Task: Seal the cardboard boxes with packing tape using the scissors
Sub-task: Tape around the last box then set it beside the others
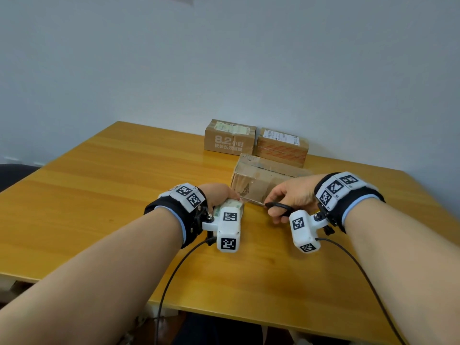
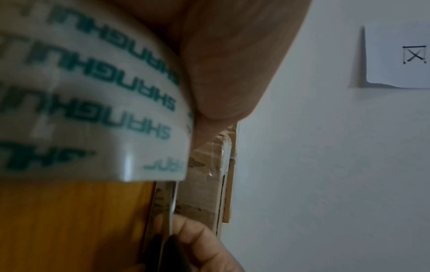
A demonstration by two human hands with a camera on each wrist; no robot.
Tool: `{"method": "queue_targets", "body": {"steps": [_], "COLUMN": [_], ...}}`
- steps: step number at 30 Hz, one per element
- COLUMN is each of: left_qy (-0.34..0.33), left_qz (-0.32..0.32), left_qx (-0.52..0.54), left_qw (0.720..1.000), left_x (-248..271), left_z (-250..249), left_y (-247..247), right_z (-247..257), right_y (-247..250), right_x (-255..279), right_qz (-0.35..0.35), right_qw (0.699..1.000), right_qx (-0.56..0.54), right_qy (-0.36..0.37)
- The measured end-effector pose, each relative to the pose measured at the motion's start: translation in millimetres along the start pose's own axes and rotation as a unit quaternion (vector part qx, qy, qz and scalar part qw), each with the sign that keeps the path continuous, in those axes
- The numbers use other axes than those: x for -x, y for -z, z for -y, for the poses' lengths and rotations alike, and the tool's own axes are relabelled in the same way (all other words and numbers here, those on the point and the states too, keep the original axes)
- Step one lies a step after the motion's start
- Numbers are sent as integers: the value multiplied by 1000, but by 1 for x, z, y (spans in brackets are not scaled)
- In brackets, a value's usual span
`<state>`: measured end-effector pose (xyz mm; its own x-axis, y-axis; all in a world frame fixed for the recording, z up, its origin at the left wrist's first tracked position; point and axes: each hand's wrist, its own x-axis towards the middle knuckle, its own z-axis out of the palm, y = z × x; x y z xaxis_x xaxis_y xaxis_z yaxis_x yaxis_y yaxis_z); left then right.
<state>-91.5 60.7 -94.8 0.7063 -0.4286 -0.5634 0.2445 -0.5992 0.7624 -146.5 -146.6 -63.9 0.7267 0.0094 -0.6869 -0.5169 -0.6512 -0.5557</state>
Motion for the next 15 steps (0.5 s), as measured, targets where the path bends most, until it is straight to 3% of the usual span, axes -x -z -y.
{"method": "queue_targets", "body": {"steps": [4,8,15], "left_qy": [-21,9,-26], "left_qz": [-25,-42,-50], "left_qx": [-2,-8,6], "left_qw": [999,999,998], "left_x": [-2,7,9], "left_z": [3,2,7], "left_y": [4,9,9], "right_z": [-5,7,20], "right_y": [-13,-27,-43], "right_x": [-4,5,8], "right_qz": [-52,-150,-161], "right_qw": [994,938,873], "right_qx": [95,311,453], "right_qy": [-18,-27,-79]}}
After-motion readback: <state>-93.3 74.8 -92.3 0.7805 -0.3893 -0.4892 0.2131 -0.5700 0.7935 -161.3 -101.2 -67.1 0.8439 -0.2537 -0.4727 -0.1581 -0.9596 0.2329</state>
